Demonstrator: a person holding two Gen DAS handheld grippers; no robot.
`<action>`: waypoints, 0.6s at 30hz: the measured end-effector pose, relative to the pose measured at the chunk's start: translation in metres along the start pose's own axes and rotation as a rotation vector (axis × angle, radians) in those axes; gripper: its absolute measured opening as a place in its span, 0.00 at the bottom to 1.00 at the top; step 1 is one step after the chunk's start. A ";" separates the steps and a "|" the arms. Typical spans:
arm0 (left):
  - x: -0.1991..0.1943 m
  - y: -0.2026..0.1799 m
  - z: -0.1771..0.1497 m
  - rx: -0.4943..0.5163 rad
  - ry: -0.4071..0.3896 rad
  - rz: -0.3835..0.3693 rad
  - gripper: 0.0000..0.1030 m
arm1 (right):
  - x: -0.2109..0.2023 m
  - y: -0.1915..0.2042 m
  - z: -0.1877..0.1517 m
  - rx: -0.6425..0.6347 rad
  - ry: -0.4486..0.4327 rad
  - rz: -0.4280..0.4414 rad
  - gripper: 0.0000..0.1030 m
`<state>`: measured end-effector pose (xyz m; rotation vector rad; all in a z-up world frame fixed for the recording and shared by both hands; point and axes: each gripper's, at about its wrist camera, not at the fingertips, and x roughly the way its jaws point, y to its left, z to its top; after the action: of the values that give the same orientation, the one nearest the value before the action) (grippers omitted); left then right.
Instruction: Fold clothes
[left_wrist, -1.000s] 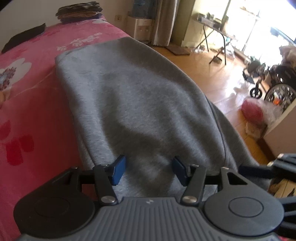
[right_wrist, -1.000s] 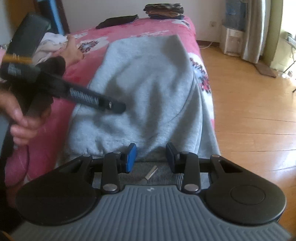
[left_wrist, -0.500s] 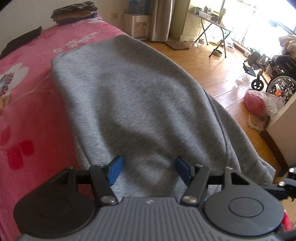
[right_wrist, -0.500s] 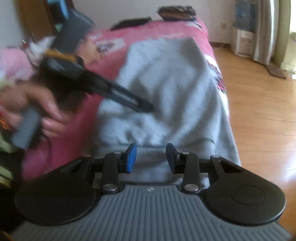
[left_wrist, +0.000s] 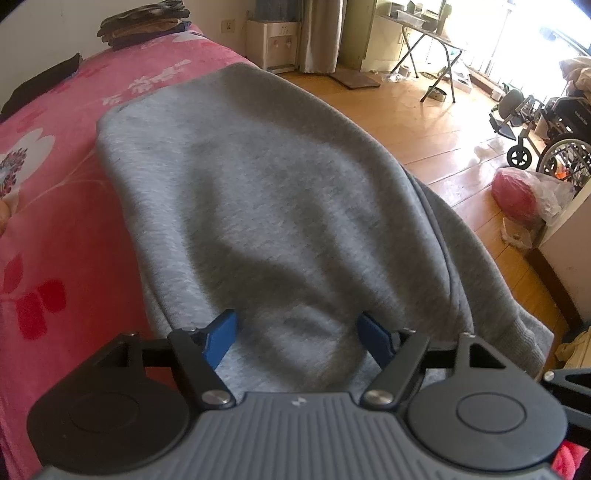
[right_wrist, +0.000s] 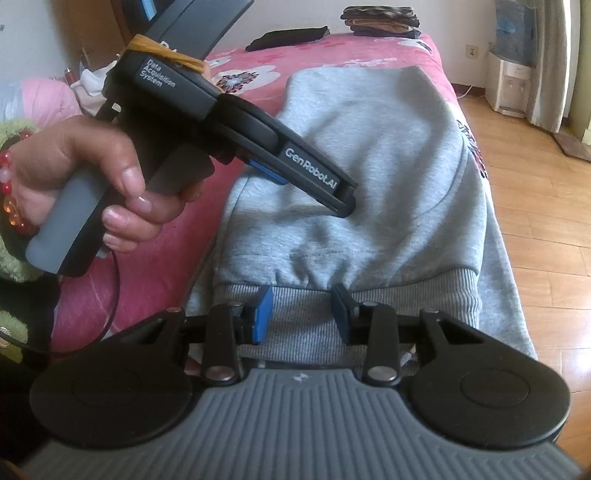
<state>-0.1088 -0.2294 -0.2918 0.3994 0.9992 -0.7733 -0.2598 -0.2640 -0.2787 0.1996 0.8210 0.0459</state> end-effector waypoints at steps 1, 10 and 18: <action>0.000 0.000 0.000 0.001 0.001 0.001 0.74 | -0.001 0.000 0.002 0.007 0.002 0.002 0.33; 0.002 -0.001 0.001 0.007 0.013 0.019 0.75 | -0.027 -0.021 0.018 0.008 -0.075 -0.113 0.32; 0.003 -0.004 0.001 0.031 0.018 0.026 0.79 | 0.002 -0.038 0.004 0.068 -0.045 -0.178 0.32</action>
<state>-0.1105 -0.2340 -0.2938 0.4458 0.9976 -0.7632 -0.2574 -0.3019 -0.2847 0.1900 0.7931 -0.1531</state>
